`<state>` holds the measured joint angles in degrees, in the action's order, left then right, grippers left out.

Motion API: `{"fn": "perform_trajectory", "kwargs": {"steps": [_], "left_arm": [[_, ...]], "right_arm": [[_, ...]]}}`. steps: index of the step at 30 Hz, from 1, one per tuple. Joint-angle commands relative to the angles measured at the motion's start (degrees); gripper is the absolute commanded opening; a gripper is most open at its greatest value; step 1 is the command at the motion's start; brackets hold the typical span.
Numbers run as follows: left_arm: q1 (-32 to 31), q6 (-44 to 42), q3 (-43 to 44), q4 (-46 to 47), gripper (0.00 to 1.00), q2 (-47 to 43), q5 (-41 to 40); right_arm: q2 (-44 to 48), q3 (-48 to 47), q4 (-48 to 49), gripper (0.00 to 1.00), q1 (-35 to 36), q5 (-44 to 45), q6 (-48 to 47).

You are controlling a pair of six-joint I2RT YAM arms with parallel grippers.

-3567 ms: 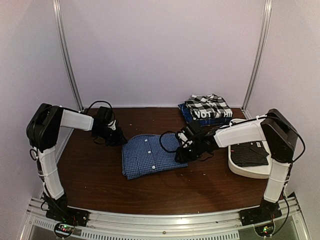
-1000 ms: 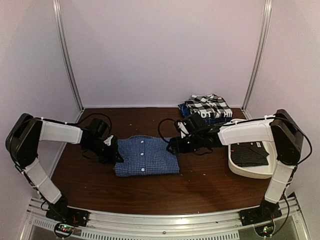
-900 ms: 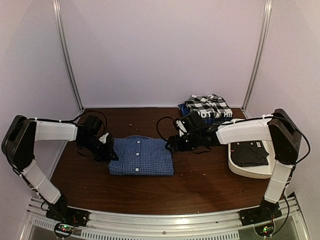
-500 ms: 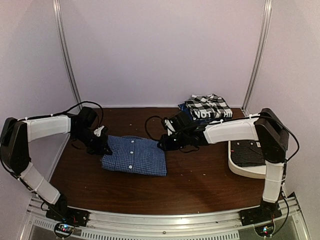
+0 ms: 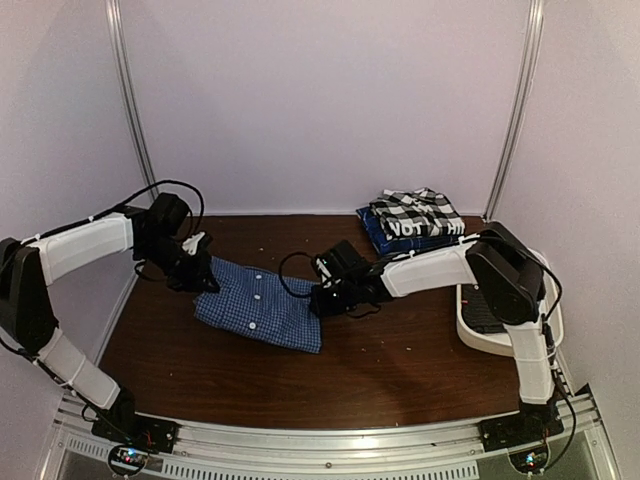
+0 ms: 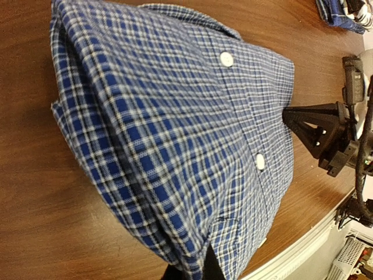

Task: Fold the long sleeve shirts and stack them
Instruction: Turn over the square-folded shirt at the center of the board.

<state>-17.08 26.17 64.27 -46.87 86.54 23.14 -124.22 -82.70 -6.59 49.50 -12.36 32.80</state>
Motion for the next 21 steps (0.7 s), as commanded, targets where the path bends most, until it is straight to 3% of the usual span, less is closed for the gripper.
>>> {"fn": "perform_trajectory", "kwargs": {"steps": [1, 7, 13, 21], "left_arm": [[0.65, -2.43, 5.70, -1.03, 0.00, -2.56, -0.02], [0.39, -2.66, 15.18, 1.62, 0.00, 0.72, 7.52], [-4.69, 2.16, 24.17, 9.37, 0.00, 6.75, 13.05], [-10.32, 8.12, 21.23, 17.82, 0.00, 10.59, 14.76]], "right_arm": [[-2.49, -3.41, -0.37, 0.11, 1.40, 0.05, 0.62], [-8.10, -11.46, 0.71, 0.11, 4.33, -2.12, 2.72], [-14.56, -20.06, 10.24, 0.11, 5.70, -6.43, 8.96], [-18.42, -19.15, 29.36, 0.12, 2.63, -15.23, 19.01]]}}
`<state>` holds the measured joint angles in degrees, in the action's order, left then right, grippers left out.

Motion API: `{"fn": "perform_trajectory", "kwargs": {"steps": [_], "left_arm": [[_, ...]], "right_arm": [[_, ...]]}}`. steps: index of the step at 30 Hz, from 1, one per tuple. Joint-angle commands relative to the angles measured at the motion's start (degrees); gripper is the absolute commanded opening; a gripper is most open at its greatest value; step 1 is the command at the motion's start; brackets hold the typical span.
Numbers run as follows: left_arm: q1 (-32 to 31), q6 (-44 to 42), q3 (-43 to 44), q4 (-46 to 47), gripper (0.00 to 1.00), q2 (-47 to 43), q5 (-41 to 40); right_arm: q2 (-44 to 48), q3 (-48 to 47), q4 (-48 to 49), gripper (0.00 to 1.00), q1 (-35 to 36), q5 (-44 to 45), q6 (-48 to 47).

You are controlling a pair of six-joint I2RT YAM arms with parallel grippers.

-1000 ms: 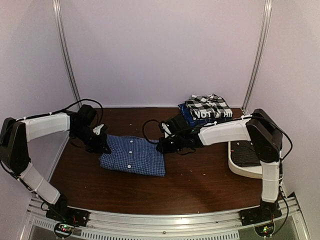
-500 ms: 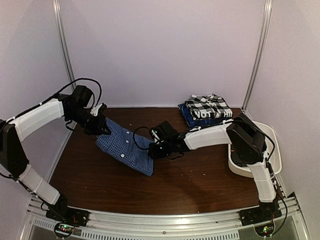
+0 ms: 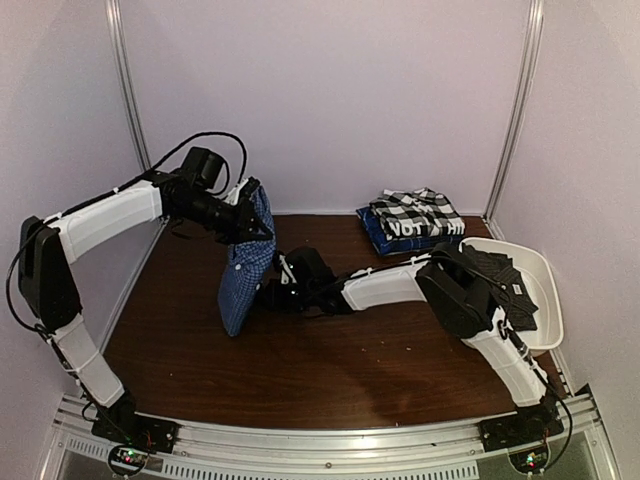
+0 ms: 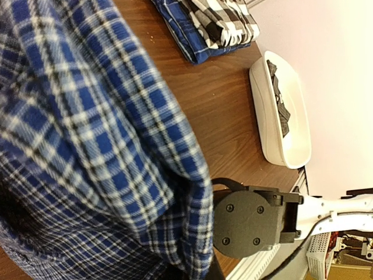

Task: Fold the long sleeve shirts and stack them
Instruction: Turn over the square-folded shirt at the center of the board.

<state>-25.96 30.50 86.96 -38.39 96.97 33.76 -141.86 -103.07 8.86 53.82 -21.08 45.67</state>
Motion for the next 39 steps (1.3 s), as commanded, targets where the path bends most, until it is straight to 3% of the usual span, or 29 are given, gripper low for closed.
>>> {"fn": "perform_trajectory", "kwargs": {"steps": [1, 9, 19, 20, 23, 27, 34, 39], "left_arm": [[-1.76, 4.26, -2.20, 10.18, 0.00, 0.11, 4.22], [-3.63, 5.86, -6.34, 13.41, 0.00, -0.21, 4.16], [-9.61, 8.61, -5.87, 16.73, 0.00, 5.00, 2.76], [-10.64, 8.97, -5.37, 17.03, 0.05, 6.24, 2.57], [-14.27, 9.49, -2.71, 17.54, 0.36, 10.01, 3.05], [-16.00, 10.95, -0.84, 20.90, 0.60, 11.34, 5.34], [-14.53, 10.78, -1.52, 18.63, 0.67, 8.22, -0.24], [-9.91, 9.24, -7.52, 13.26, 0.67, 2.94, -9.29]], "right_arm": [[-0.85, 2.31, 16.04, 0.12, -2.41, -7.24, 7.12], [5.80, 15.04, 24.38, 0.13, -6.43, -7.16, 9.96], [26.08, 28.71, 12.46, 0.22, -13.20, -0.20, 2.14], [28.43, 29.64, 10.10, 0.25, -13.95, 1.40, 0.93], [34.21, 31.90, 2.84, 0.36, -15.80, 5.92, -2.72], [38.64, 34.02, -2.13, 0.50, -16.72, 9.34, -6.10], [40.19, 37.52, -5.47, 0.63, -16.42, 10.01, -8.24], [39.21, 38.40, -7.80, 0.63, -15.16, 9.61, -9.71]]}}
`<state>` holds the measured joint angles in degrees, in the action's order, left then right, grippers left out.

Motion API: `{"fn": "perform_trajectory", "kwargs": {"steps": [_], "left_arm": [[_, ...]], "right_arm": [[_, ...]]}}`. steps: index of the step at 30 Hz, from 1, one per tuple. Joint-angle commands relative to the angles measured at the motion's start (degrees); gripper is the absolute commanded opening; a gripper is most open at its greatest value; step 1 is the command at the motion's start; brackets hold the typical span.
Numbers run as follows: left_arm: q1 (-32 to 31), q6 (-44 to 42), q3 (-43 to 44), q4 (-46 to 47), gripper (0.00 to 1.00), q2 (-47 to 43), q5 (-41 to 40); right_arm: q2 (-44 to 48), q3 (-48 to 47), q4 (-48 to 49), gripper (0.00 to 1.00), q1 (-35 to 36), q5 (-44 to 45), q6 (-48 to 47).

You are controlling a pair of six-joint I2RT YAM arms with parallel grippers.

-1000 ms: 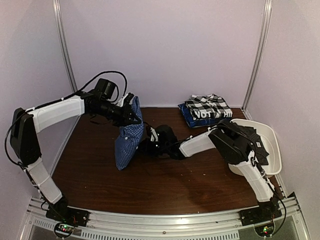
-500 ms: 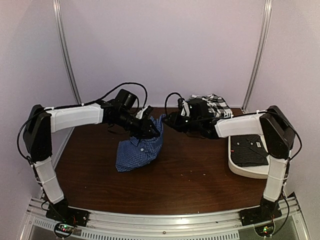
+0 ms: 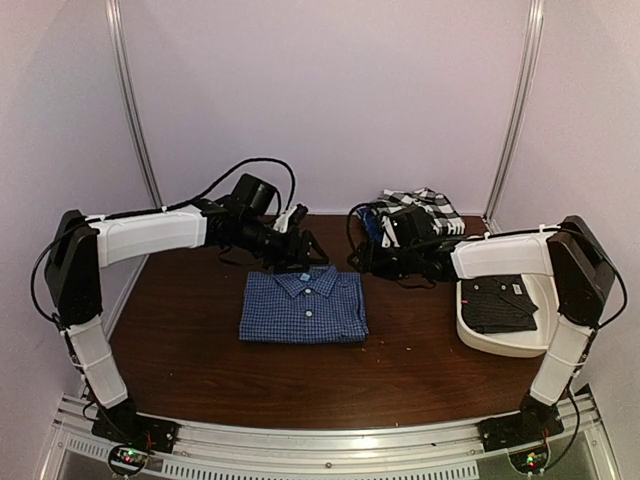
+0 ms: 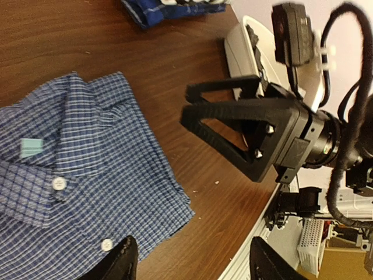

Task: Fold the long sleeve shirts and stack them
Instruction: Turn over the square-folded shirt at the center of the board, then smooth out the square-folded shirt at the center of the board.

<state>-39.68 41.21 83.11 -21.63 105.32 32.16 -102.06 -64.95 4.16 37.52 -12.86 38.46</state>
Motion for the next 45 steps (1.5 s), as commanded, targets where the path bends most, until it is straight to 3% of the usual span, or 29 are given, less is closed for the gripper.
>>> {"fn": "perform_trajectory", "kwargs": {"steps": [1, 8, 13, 19, 30, 39, 45], "left_arm": [[5.32, -1.66, -5.67, -3.99, 0.66, -6.05, -8.11], [14.60, -6.36, -17.23, -5.41, 0.64, -10.52, -8.75], [15.07, -8.82, -20.14, -2.46, 0.59, -10.48, -5.03], [15.07, -9.65, -16.34, -0.45, 0.49, -7.38, -7.12], [15.16, -9.48, -7.23, 2.44, 0.21, 8.34, -7.95], [15.16, -8.39, -6.86, 2.09, 0.19, 13.52, -8.91], [15.16, -9.00, -6.88, -1.19, 0.22, 8.44, -12.97]], "right_arm": [[-1.03, 0.08, -3.65, 0.63, 1.57, 1.46, -3.07], [-2.48, 0.95, -8.50, 0.58, 3.75, 3.76, -4.69], [-1.89, 1.86, -10.82, 0.50, 5.76, 5.52, -5.60], [-2.26, 1.57, -13.82, 0.45, 8.95, 7.51, -6.46], [-3.58, 5.06, -13.56, 0.37, 10.71, 7.51, -5.31], [-1.95, 11.13, -11.24, 0.34, 12.60, 6.54, -4.32], [0.03, 12.32, -11.99, 0.34, 12.80, 7.17, -4.20]]}}
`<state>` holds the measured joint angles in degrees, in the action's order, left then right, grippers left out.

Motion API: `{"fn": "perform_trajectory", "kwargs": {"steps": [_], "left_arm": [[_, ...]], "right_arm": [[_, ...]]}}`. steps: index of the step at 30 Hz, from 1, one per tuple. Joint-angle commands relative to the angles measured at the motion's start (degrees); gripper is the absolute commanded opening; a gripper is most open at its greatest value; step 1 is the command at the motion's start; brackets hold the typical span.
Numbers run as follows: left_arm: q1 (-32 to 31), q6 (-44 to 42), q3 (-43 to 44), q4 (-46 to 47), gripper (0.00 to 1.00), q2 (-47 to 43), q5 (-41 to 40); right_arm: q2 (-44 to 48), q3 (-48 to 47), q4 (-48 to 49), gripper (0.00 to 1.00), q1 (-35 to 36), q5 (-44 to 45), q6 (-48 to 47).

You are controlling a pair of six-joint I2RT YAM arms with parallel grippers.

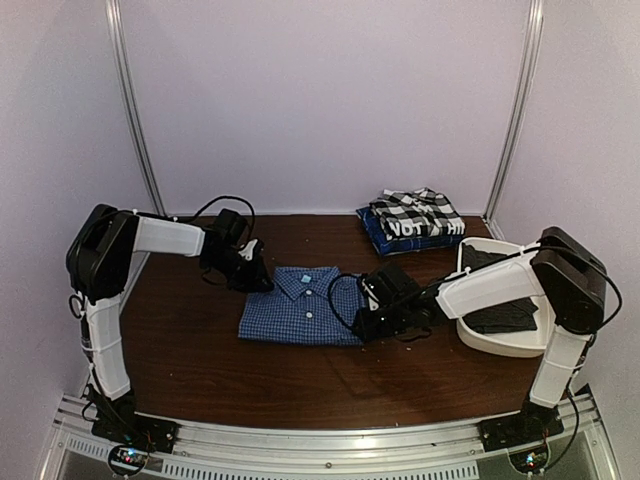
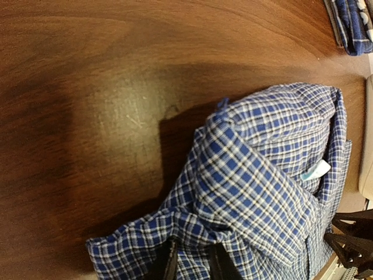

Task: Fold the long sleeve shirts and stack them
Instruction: Smooth out the square-folded shirt at the center of the board, then move the square-folded shirt to the center of the board.

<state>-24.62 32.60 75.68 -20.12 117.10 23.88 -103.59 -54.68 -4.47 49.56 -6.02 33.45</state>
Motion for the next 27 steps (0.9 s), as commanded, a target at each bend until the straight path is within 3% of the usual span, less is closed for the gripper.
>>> {"fn": "perform_trajectory", "kwargs": {"steps": [1, 5, 14, 21, 27], "left_arm": [[0.17, -0.83, 0.40, -3.27, 0.23, -4.76, -5.06], [0.55, -2.23, -1.70, -4.99, 0.29, -10.16, -5.31], [1.33, -4.47, -10.68, -6.64, 0.43, -17.39, -3.60], [1.33, -5.64, -15.04, -6.34, 0.47, -18.48, -1.22], [-0.41, -5.82, -17.46, -6.01, 0.48, -17.77, -1.19]], "right_arm": [[2.01, 1.99, -3.64, 0.34, 0.67, 0.52, 0.82], [3.76, 1.31, -4.29, 0.36, 0.56, 1.35, 0.82], [8.08, 0.70, -3.23, 0.51, -1.18, 2.98, 1.53], [9.64, 0.95, -1.22, 0.67, -3.56, 1.34, 2.10], [10.73, 2.24, 0.87, 0.71, -5.19, -0.53, 2.58]]}}
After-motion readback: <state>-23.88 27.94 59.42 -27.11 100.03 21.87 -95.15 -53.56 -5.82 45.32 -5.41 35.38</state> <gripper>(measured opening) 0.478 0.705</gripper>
